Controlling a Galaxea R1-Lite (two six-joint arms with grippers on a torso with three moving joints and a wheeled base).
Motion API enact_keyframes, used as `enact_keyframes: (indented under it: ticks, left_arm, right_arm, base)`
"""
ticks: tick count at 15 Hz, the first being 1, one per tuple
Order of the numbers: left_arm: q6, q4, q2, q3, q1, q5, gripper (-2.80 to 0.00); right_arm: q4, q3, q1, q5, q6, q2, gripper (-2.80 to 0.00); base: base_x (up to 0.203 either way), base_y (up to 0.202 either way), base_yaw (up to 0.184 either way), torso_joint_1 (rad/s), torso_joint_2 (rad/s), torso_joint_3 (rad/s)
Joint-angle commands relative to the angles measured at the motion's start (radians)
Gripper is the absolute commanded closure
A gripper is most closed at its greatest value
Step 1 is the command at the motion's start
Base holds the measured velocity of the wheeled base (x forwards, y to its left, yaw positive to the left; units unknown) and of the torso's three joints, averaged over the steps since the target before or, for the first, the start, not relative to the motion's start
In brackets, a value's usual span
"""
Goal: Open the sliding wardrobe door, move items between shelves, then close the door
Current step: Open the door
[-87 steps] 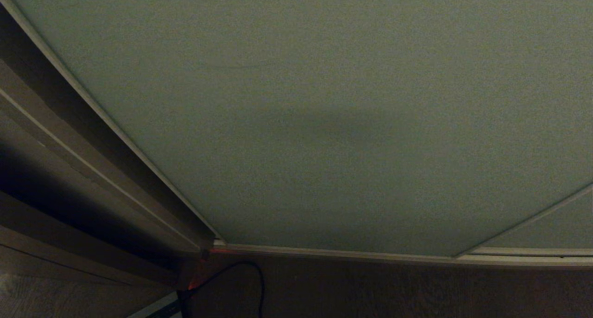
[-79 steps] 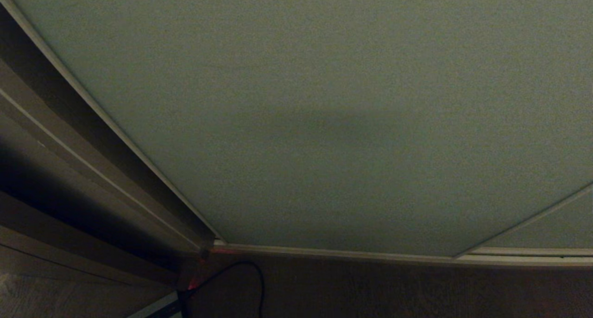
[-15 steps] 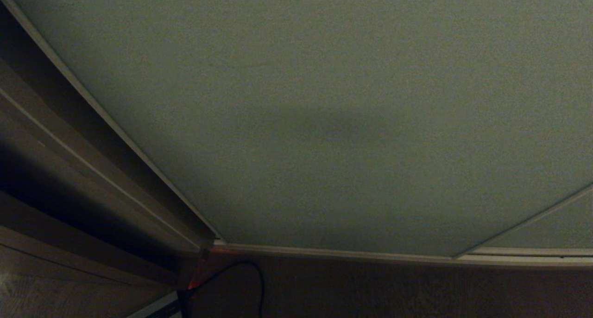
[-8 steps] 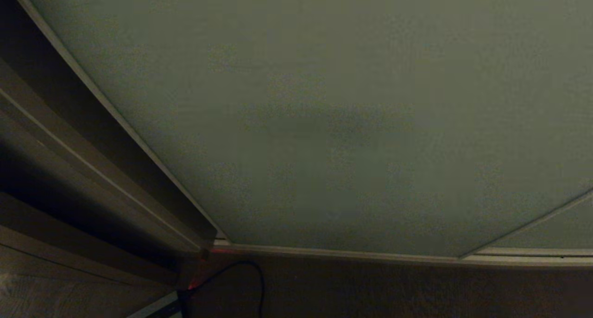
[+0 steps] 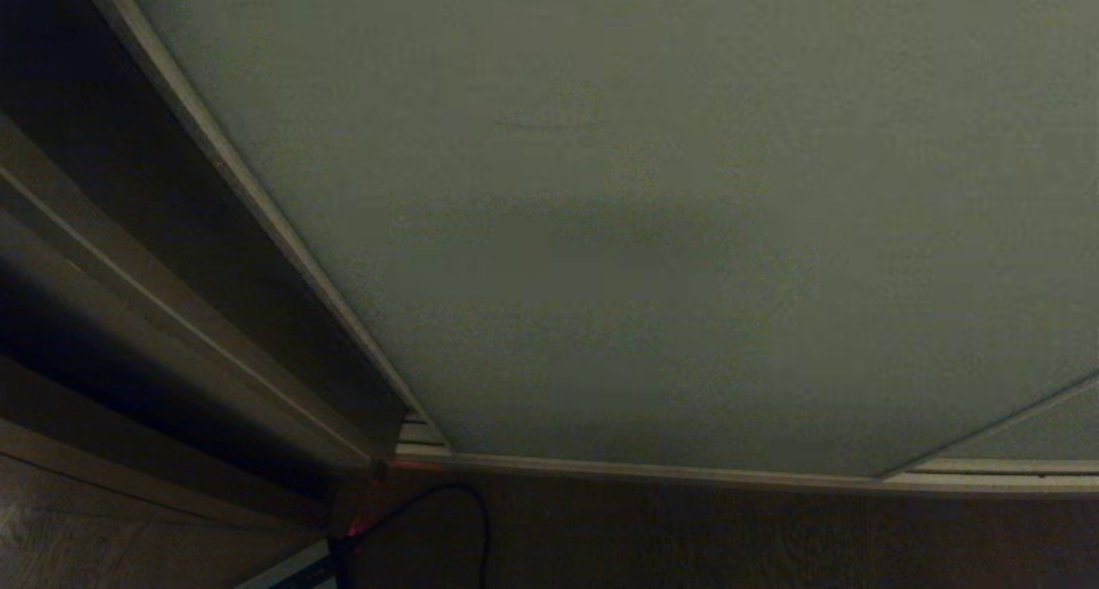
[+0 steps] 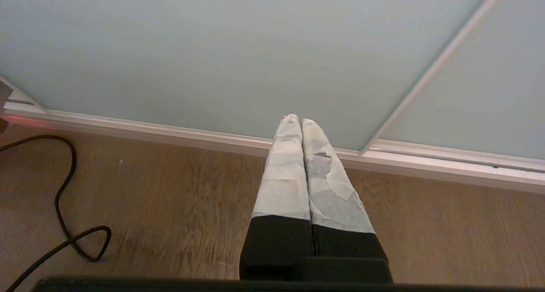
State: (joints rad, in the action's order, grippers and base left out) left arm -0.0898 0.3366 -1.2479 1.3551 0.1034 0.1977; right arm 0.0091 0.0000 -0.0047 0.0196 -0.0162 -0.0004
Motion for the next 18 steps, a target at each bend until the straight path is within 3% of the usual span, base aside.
enact_keyframes:
  ticks: [1,10,13,18]
  left_arm:
    - [0.003,-0.004,-0.051,0.041,0.068,0.002,0.0]
    - [0.08,-0.03,-0.172,0.145,0.338,-0.013,0.0]
    - [0.118,-0.019,-0.226,0.176,0.413,-0.056,0.0]
    - [0.105,-0.023,-0.248,0.208,0.512,-0.082,0.0]
  right_arm:
    - [0.0,0.004,0.0,0.0,0.0,0.0,0.0]
    - [0.0,0.003,0.0,0.0,-0.001,0.0,0.0]
    - [0.0,0.003,0.0,0.0,0.001,0.0,0.0]
    - [0.0,0.003,0.0,0.0,-0.001,0.0,0.0]
  base:
    - [0.0,0.0,0.0,0.0,0.0,0.0]
    - [0.0,0.0,0.0,0.0,0.0,0.0]
    - [0.0,0.0,0.0,0.0,0.0,0.0]
    - [0.0,0.0,0.0,0.0,0.0,0.0]
